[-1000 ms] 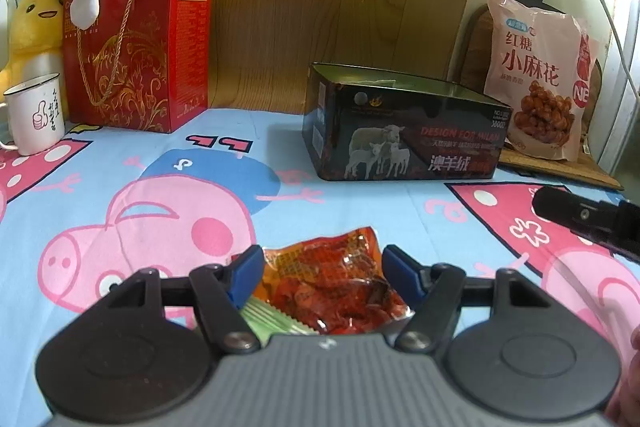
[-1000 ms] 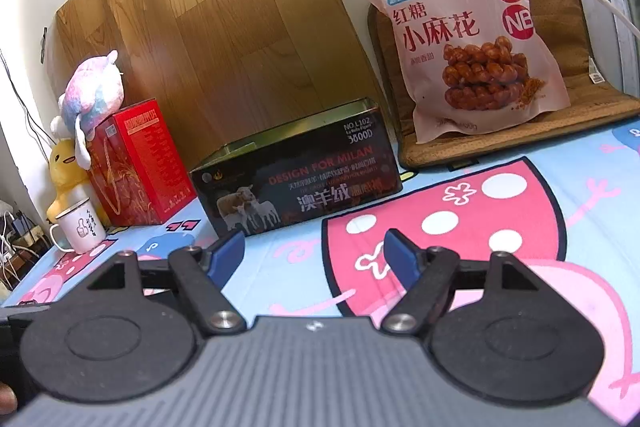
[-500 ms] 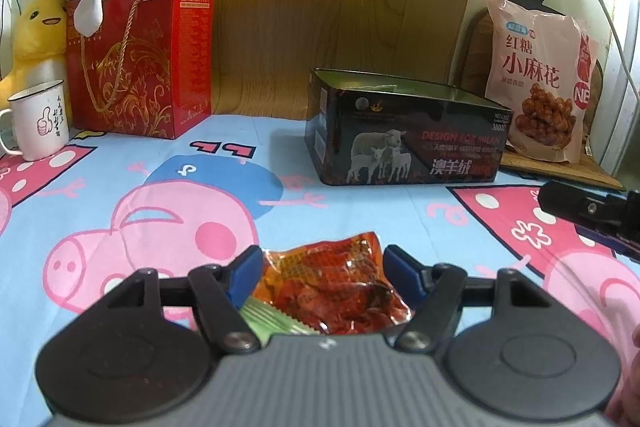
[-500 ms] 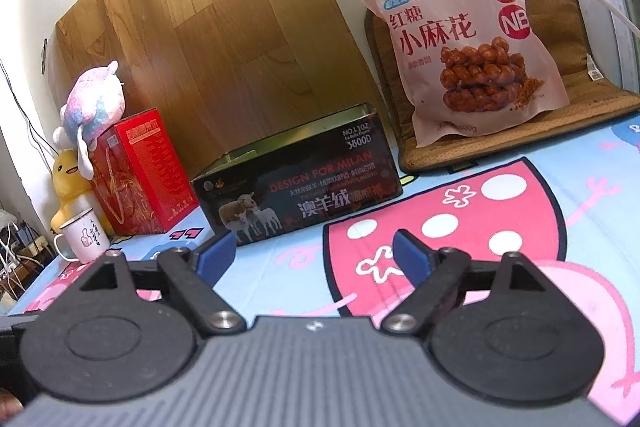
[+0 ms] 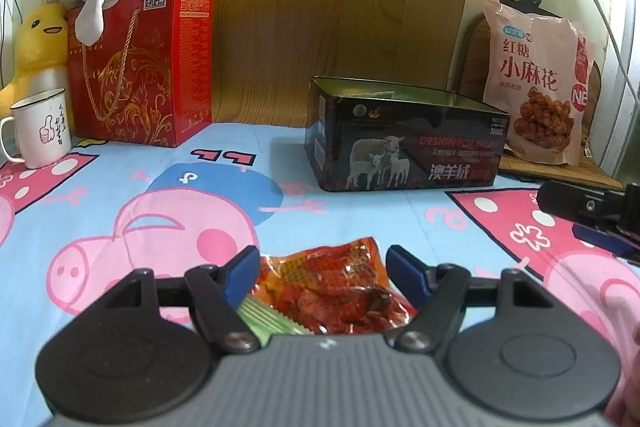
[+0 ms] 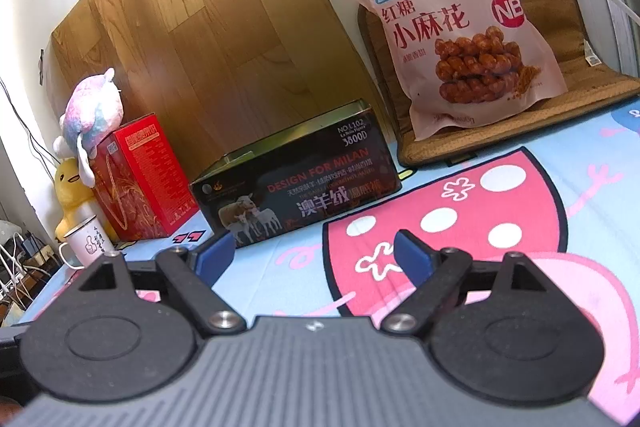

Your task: Organize snacks

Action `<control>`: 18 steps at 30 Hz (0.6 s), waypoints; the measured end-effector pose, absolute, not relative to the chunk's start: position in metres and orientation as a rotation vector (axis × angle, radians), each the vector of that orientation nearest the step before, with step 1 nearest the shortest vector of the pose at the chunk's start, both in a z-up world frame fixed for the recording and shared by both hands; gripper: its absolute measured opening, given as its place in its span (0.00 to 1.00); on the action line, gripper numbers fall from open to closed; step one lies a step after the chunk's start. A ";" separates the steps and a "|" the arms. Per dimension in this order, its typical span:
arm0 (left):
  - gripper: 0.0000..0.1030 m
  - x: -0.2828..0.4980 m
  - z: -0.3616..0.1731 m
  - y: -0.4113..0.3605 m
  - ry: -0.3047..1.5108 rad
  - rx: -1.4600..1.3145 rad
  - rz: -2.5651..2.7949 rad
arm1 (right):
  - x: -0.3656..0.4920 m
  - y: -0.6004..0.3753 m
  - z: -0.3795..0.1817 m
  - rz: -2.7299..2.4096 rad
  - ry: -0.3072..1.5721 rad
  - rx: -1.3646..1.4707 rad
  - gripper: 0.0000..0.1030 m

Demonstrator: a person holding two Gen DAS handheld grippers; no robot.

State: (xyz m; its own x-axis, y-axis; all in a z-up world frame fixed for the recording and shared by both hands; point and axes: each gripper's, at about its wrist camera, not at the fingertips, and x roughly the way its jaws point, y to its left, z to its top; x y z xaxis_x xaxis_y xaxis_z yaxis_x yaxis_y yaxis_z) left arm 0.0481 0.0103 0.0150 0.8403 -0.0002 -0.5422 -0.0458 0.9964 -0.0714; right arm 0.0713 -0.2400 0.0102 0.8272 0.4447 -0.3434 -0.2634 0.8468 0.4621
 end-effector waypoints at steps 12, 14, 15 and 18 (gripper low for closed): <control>0.70 0.046 0.016 0.009 0.557 -0.068 0.017 | 0.073 -0.244 0.009 0.388 0.466 0.443 0.86; 0.70 0.046 0.016 0.008 0.553 -0.065 0.016 | 0.072 -0.245 0.009 0.384 0.468 0.450 0.86; 0.70 0.046 0.016 0.008 0.552 -0.064 0.016 | 0.072 -0.245 0.009 0.384 0.469 0.452 0.86; 0.70 0.046 0.016 0.008 0.550 -0.061 0.014 | 0.074 -0.246 0.009 0.388 0.471 0.452 0.86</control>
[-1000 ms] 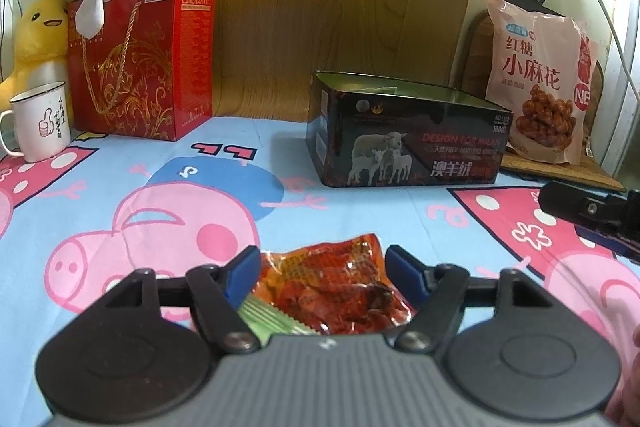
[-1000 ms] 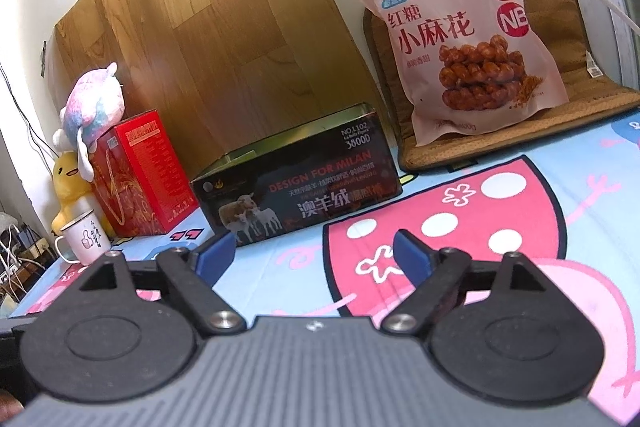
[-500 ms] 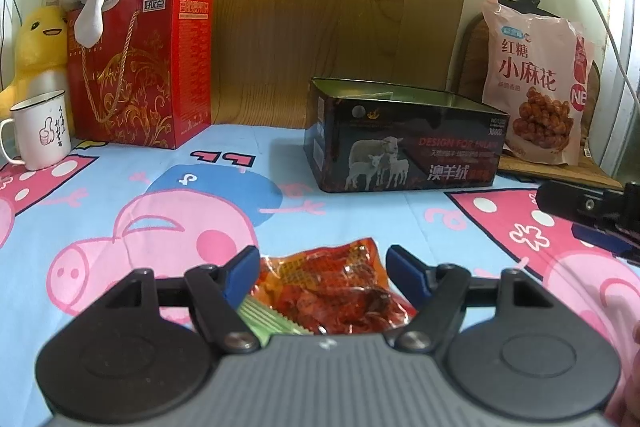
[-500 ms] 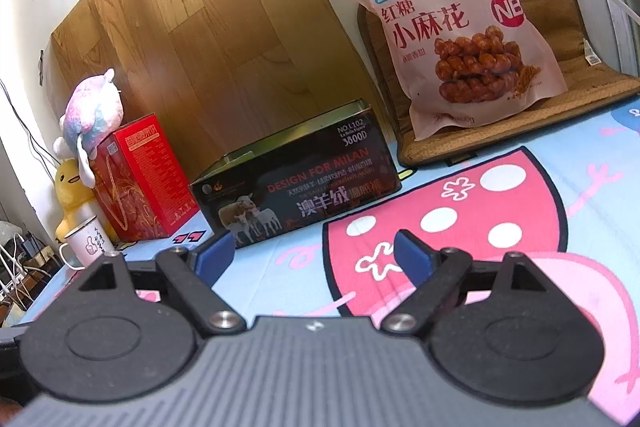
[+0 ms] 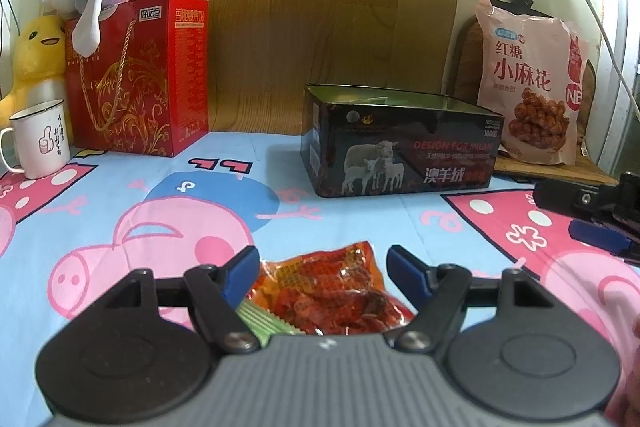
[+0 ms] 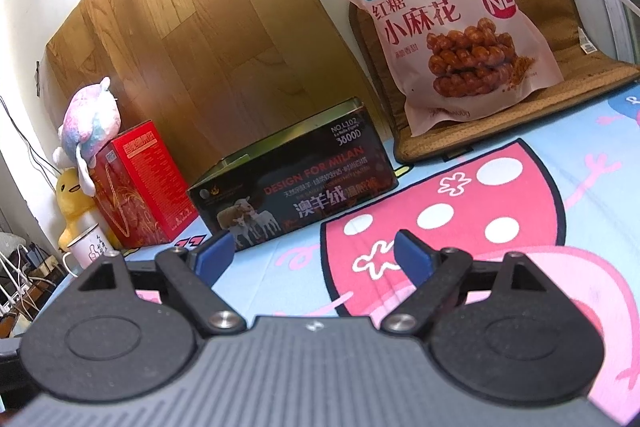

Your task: Organize snacks

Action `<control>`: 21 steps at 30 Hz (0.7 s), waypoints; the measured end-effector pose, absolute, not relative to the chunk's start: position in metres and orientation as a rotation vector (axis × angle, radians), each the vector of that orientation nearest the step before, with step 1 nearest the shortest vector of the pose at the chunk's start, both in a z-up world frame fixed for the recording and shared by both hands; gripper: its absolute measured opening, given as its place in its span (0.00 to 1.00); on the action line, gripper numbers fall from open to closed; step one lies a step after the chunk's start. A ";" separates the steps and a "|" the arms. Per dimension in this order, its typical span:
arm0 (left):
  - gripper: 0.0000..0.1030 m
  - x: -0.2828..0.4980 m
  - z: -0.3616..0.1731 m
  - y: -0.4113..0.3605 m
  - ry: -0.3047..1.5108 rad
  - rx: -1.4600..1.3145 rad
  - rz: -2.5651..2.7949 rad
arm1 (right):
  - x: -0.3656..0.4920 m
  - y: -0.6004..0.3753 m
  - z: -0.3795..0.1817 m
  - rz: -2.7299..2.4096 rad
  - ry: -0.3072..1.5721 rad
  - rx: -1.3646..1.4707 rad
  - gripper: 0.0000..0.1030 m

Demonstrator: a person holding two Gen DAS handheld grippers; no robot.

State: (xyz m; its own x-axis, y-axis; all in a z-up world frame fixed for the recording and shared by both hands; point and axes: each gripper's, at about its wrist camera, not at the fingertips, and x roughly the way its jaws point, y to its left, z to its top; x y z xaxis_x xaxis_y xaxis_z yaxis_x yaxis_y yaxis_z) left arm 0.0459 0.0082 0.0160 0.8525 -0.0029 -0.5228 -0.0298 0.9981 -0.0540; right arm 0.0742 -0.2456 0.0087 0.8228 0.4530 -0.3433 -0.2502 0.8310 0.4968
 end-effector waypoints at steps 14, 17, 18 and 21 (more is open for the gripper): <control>0.70 0.045 0.016 0.006 0.547 -0.052 0.016 | 0.077 -0.248 0.006 0.404 0.490 0.482 0.90; 0.70 0.045 0.016 0.006 0.545 -0.048 0.016 | 0.077 -0.248 0.006 0.405 0.494 0.484 0.91; 0.70 0.045 0.016 0.007 0.544 -0.048 0.015 | 0.077 -0.248 0.006 0.405 0.494 0.484 0.91; 0.70 0.045 0.016 0.007 0.544 -0.048 0.014 | 0.077 -0.248 0.007 0.405 0.494 0.484 0.92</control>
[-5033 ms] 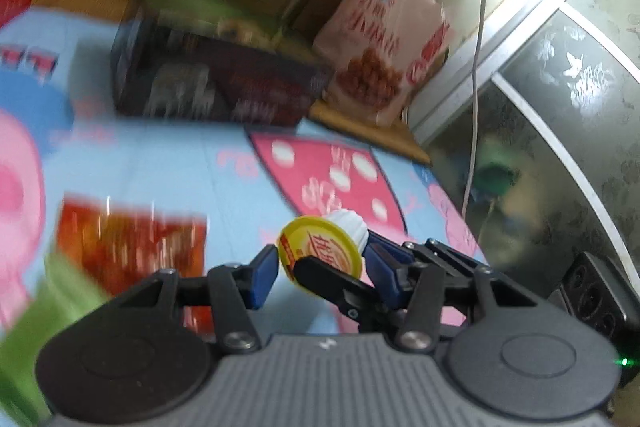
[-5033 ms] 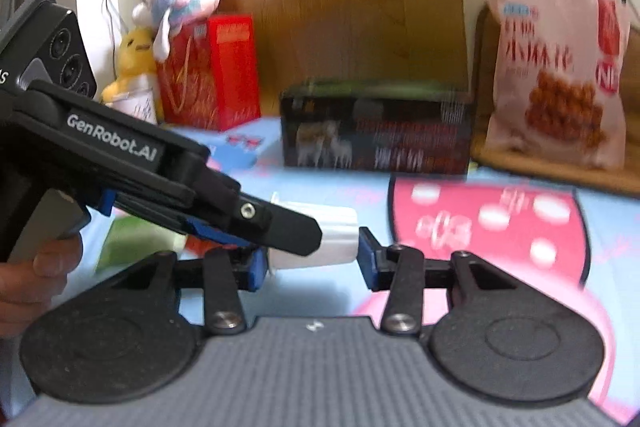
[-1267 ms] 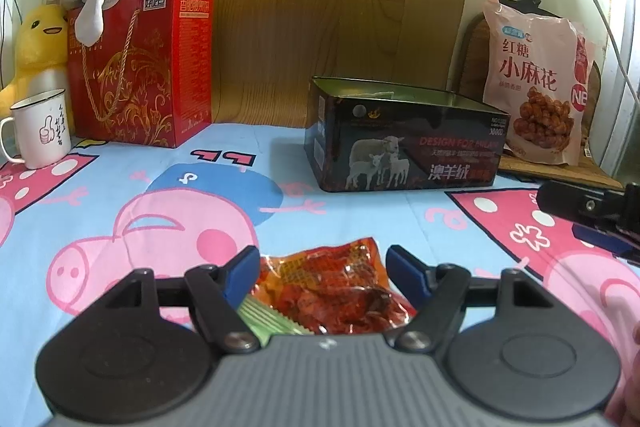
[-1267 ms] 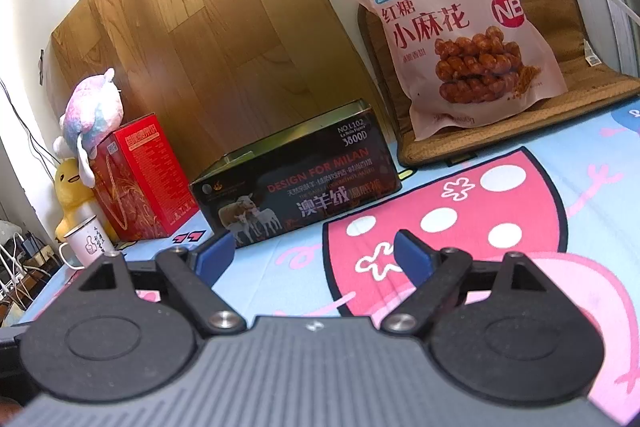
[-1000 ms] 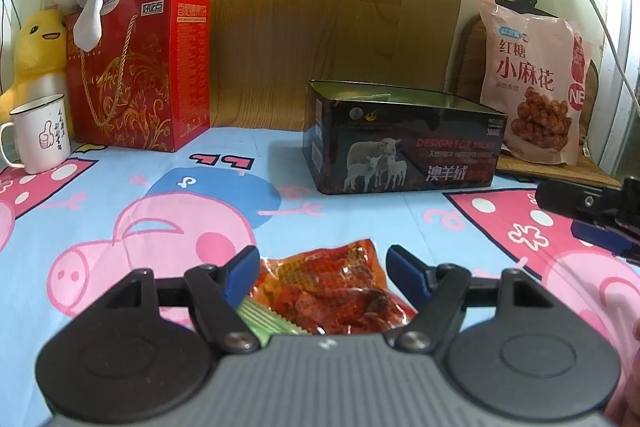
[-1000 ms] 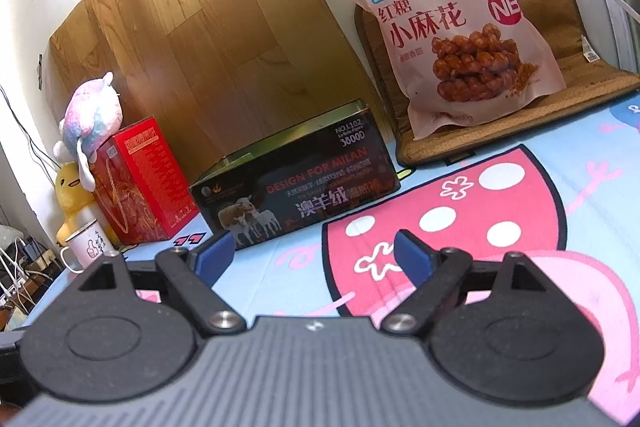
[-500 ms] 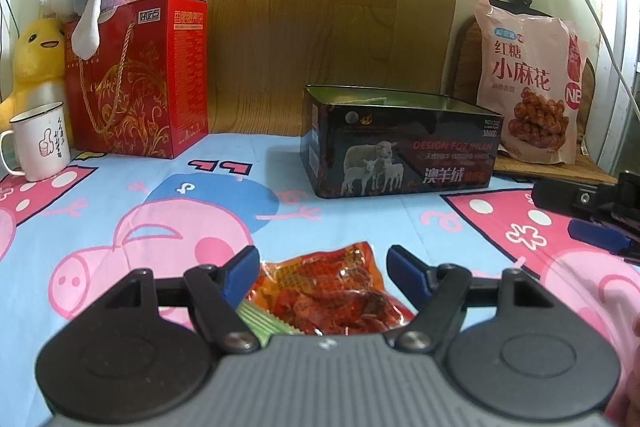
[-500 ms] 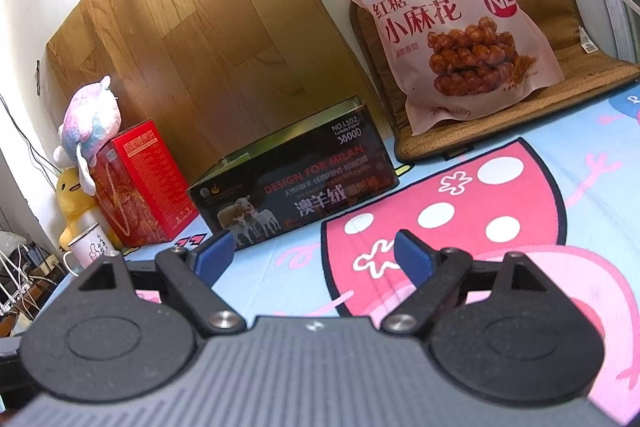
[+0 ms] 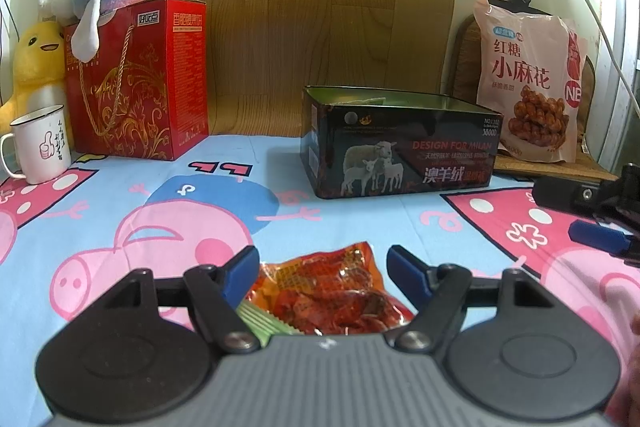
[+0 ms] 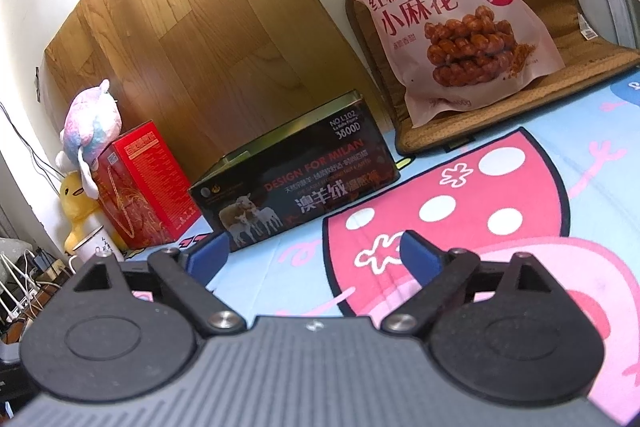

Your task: Organize snacks

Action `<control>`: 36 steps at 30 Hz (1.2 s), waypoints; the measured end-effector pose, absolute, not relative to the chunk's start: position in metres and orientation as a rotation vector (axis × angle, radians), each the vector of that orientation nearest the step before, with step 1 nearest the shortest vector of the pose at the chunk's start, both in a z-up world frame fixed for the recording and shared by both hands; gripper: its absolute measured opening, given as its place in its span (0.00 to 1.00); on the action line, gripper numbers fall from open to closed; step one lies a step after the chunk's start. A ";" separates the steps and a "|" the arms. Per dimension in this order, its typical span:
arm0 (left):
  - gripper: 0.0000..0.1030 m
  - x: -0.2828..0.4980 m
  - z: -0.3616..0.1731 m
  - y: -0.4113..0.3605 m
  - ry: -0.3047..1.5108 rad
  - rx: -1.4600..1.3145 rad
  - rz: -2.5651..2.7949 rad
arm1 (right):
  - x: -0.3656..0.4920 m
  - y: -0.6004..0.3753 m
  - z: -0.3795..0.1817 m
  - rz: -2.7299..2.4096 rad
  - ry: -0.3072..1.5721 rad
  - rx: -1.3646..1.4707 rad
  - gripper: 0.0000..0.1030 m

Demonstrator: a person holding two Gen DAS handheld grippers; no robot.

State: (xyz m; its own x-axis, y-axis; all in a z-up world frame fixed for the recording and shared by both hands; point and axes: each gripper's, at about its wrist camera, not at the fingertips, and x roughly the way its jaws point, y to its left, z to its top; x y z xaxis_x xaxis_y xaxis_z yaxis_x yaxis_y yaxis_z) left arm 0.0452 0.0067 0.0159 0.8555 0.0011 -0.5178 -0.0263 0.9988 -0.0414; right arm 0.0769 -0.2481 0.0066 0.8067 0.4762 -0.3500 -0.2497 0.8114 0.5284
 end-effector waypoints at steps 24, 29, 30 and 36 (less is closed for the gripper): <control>0.72 0.042 0.018 0.006 0.528 -0.045 0.009 | 0.076 -0.244 0.009 0.418 0.487 0.441 0.92; 0.78 0.038 0.019 0.006 0.501 -0.047 0.005 | 0.073 -0.238 0.011 0.413 0.472 0.388 0.92; 0.78 0.037 0.019 0.006 0.496 -0.045 0.004 | 0.072 -0.236 0.011 0.412 0.469 0.373 0.92; 0.80 0.033 0.021 0.007 0.470 -0.047 -0.008 | 0.068 -0.226 0.013 0.400 0.464 0.304 0.92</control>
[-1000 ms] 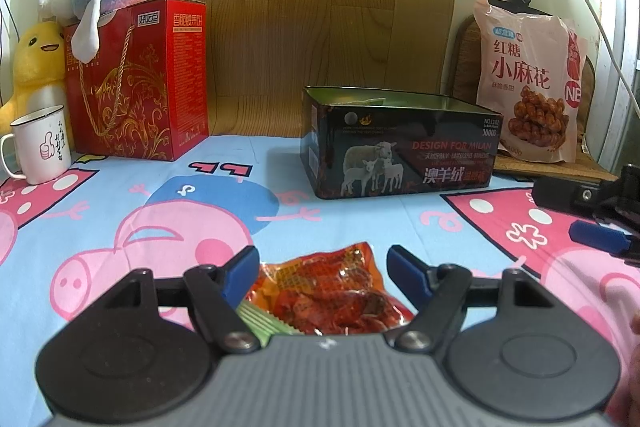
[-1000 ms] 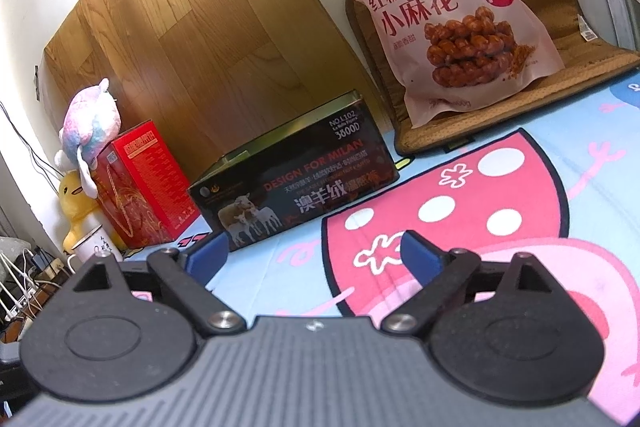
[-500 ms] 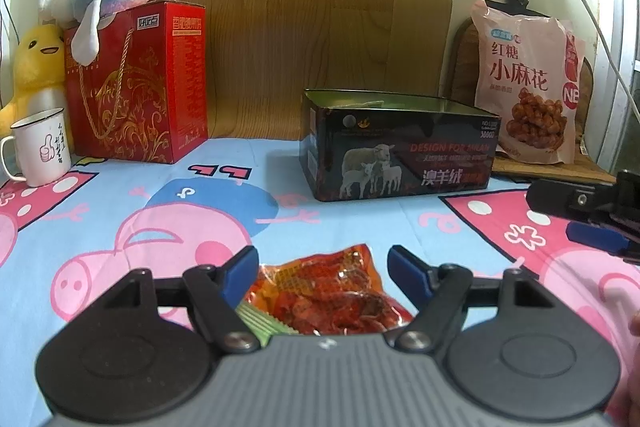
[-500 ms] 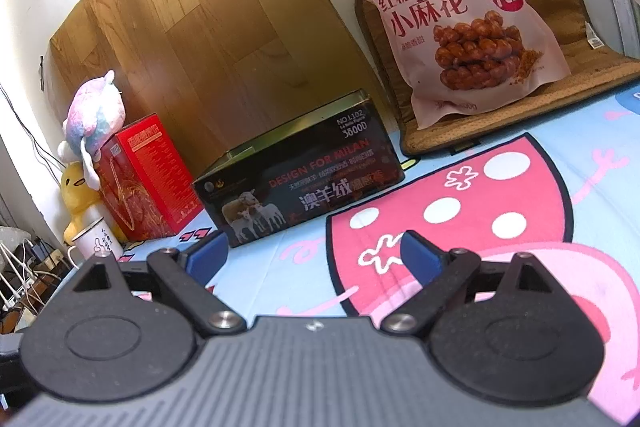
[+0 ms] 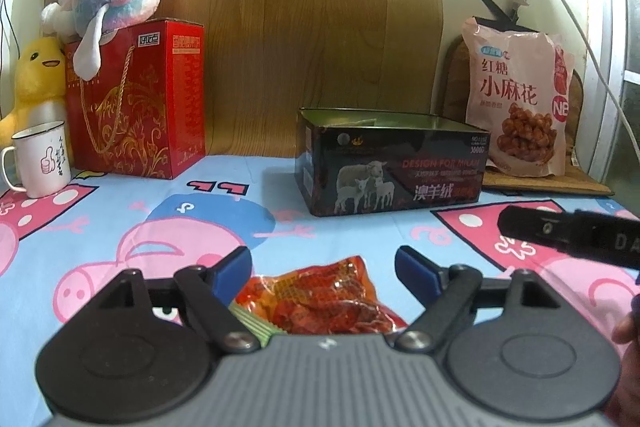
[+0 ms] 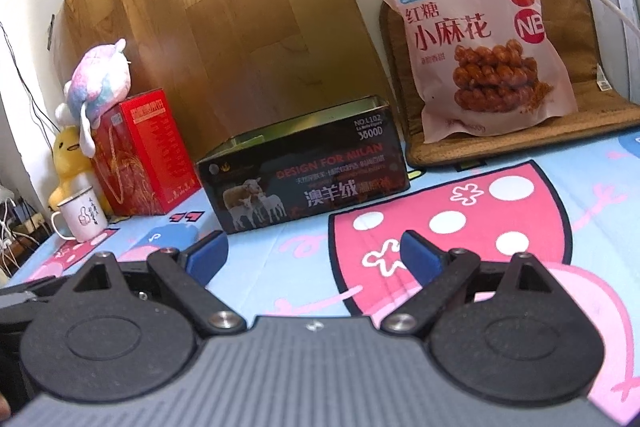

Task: Organize snacks
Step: 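Grasp the light green square packet with the left gripper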

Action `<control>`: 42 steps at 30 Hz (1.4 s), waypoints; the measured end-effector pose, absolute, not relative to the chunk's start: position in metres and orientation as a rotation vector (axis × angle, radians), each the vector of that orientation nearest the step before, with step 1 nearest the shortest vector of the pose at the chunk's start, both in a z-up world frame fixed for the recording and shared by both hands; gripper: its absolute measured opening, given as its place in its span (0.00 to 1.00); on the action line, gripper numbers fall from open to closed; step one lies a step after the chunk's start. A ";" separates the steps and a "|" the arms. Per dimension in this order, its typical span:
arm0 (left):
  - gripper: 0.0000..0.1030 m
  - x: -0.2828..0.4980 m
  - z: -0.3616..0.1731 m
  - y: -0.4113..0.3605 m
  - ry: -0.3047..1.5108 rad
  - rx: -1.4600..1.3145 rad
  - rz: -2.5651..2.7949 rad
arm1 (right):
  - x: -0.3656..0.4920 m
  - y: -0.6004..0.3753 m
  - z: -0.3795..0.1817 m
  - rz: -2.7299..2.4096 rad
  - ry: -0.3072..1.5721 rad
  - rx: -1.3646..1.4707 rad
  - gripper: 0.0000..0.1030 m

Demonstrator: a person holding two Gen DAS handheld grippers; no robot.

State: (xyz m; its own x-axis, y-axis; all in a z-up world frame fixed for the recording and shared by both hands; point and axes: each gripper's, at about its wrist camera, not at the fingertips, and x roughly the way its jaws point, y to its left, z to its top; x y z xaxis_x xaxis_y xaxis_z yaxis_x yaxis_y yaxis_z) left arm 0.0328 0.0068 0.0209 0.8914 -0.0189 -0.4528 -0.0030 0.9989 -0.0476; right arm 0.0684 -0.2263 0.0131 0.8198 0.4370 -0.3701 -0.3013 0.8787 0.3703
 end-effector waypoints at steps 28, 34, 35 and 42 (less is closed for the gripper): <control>0.82 -0.016 0.041 0.104 0.391 -0.299 0.024 | 0.068 -0.216 0.014 0.350 0.499 0.248 0.90; 0.77 -0.029 0.037 0.136 0.472 -0.383 -0.003 | 0.064 -0.200 0.014 0.468 0.577 0.241 0.55; 0.77 -0.031 0.035 0.135 0.483 -0.391 -0.021 | 0.060 -0.197 0.015 0.521 0.595 0.274 0.50; 0.51 -0.040 0.021 0.136 0.627 -0.485 -0.146 | 0.035 -0.131 0.036 0.830 0.626 0.131 0.46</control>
State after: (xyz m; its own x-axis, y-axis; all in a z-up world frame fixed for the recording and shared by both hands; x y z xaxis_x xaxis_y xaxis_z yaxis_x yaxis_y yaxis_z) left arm -0.0399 0.1355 0.0210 0.8040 -0.2743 -0.5276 -0.0135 0.8786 -0.4774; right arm 0.0350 -0.1305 0.0360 0.5071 0.7239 -0.4678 -0.6489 0.6779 0.3455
